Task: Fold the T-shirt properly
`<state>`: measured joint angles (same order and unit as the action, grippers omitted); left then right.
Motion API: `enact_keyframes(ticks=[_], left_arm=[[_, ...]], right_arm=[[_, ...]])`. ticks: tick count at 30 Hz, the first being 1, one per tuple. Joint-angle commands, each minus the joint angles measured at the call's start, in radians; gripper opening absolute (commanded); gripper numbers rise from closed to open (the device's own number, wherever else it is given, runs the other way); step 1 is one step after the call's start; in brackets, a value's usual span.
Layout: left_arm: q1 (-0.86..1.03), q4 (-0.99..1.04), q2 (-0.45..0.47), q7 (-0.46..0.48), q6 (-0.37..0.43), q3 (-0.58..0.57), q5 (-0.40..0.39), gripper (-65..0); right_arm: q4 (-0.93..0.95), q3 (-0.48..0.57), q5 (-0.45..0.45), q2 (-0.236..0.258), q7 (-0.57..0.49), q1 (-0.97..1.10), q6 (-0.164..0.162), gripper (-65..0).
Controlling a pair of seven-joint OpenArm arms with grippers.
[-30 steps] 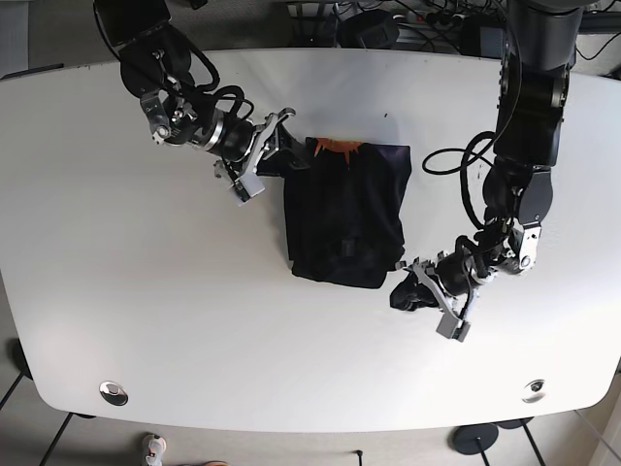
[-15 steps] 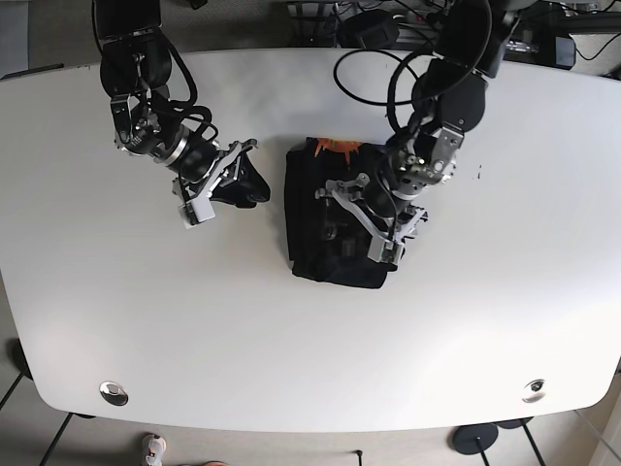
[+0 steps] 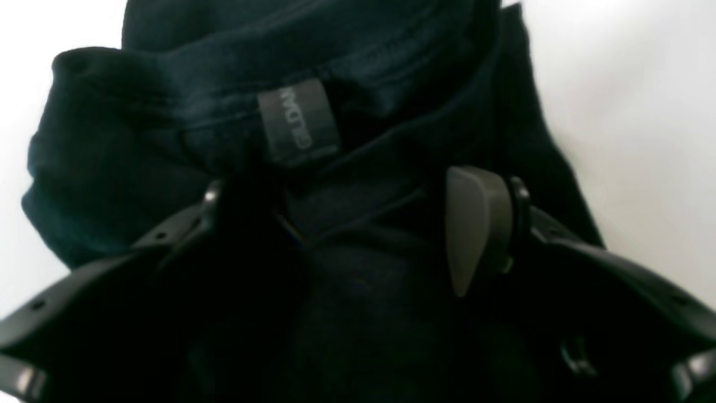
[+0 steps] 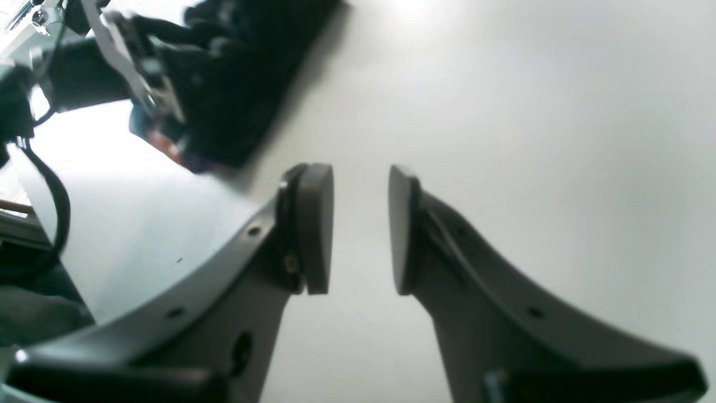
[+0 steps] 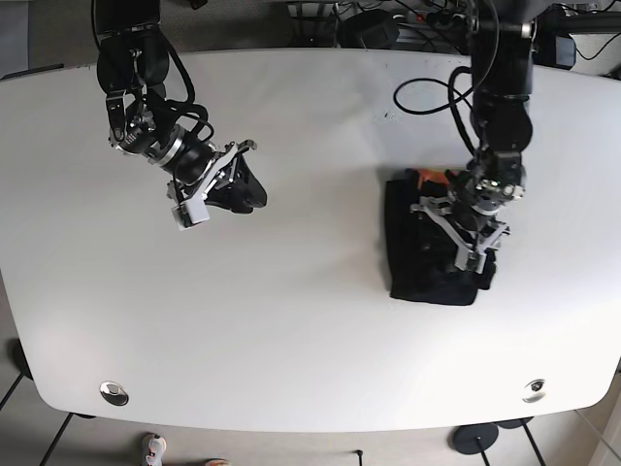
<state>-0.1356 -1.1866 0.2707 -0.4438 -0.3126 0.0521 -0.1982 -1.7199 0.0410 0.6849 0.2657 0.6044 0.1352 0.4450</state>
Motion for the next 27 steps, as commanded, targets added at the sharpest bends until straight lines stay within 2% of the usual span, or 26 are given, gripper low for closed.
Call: enact_keyframes(ticks=[1, 3, 5, 8, 12, 14, 18, 22, 27], left_arm=[[-0.016, 0.061, 0.078, -0.1, -0.05, 0.088, 0.024, -20.4], [-0.043, 0.153, 0.172, -0.102, -0.138, 0.185, 0.022, -20.4], [-0.077, 0.288, 0.232, -0.097, -0.181, 0.262, 0.019, -20.4], [-0.118, 0.526, 0.347, -0.023, -0.244, 0.357, 0.021, -20.4], [-0.103, 0.577, 0.456, 0.044, -0.273, 0.338, 0.024, -20.4], [-0.039, 0.575, 0.533, 0.087, -0.287, 0.331, 0.021, -20.4], [0.007, 0.572, 0.62, 0.147, -0.323, 0.289, 0.022, -20.4], [-0.019, 0.549, 0.651, 0.148, -0.386, 0.262, 0.018, -20.4], [0.037, 0.345, 0.612, 0.145, -0.386, 0.34, 0.016, -20.4]], right_arm=[[-0.024, -0.005, 0.017, 0.008, -0.025, -0.013, 0.007, -49.1], [-0.042, -0.005, 0.017, 0.008, -0.025, -0.006, 0.005, -49.1], [-0.062, -0.005, 0.017, 0.01, -0.025, -0.003, 0.005, -49.1], [-0.102, -0.003, 0.015, 0.008, -0.025, -0.001, 0.004, -49.1], [-0.124, -0.003, 0.015, 0.008, -0.025, 0.014, 0.002, -49.1], [-0.144, -0.005, 0.009, 0.01, -0.028, 0.039, 0.002, -49.1], [-0.154, -0.005, 0.009, 0.01, -0.028, 0.045, 0.004, -49.1], [-0.154, -0.005, 0.012, 0.01, -0.028, 0.045, 0.004, -49.1], [-0.154, -0.005, 0.006, 0.01, -0.028, 0.047, 0.002, -49.1]])
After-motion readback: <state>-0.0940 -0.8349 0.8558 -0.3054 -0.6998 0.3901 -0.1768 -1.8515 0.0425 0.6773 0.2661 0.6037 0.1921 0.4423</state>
